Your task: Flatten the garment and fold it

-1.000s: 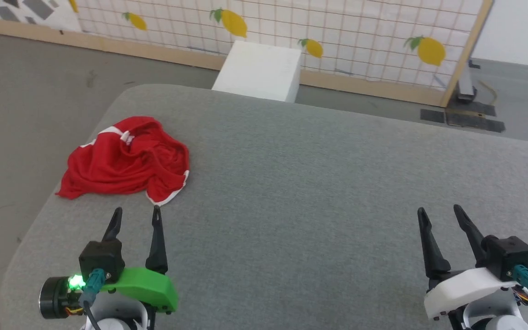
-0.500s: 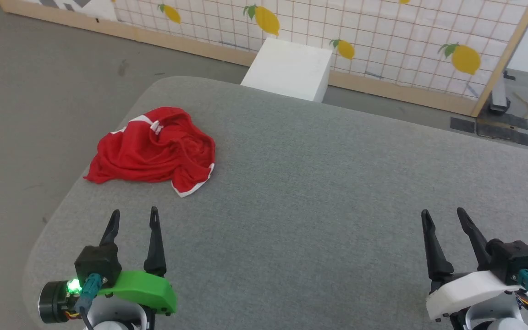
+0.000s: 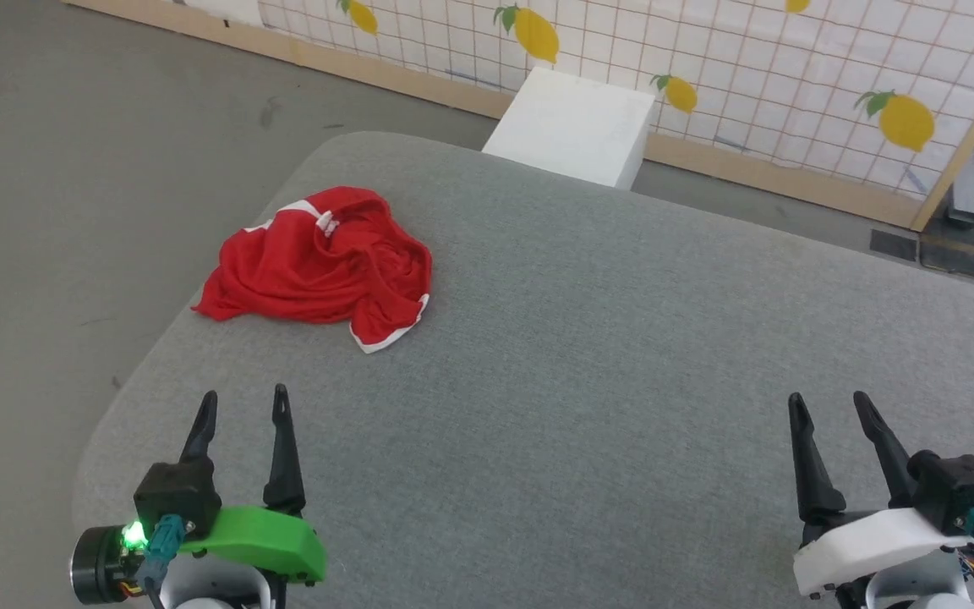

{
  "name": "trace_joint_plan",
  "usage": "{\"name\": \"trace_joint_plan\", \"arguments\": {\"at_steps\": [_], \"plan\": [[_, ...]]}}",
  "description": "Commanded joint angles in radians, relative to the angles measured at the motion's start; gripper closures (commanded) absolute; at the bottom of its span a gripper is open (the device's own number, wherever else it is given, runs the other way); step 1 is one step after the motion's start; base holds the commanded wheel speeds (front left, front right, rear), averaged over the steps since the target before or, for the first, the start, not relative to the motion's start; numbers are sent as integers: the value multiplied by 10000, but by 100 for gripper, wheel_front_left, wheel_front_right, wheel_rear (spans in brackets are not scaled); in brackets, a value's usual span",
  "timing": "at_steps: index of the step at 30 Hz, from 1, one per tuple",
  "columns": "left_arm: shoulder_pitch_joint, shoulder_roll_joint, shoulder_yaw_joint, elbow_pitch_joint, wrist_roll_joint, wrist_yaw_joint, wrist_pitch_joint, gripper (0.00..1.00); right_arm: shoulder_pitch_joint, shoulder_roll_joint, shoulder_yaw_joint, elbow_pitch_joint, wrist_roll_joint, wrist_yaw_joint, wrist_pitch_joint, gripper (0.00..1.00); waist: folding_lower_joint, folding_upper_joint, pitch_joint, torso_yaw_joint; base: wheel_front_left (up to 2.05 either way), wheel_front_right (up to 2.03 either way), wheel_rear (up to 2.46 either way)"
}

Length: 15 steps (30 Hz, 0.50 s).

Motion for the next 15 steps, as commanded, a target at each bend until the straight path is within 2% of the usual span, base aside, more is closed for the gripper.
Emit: {"name": "trace_joint_plan", "arguments": {"at_steps": [1, 15], "plan": [[177, -23, -26, 30, -72, 54, -87, 0, 158, 3, -53, 54, 81, -10, -101, 0, 0, -1, 9, 83, 0, 0, 0], [241, -27, -82, 169, -37, 109, -378, 0, 288, 3, -181, 204, 148, -12, -394, 0, 0, -1, 11, 623, 0, 0, 0]]}}
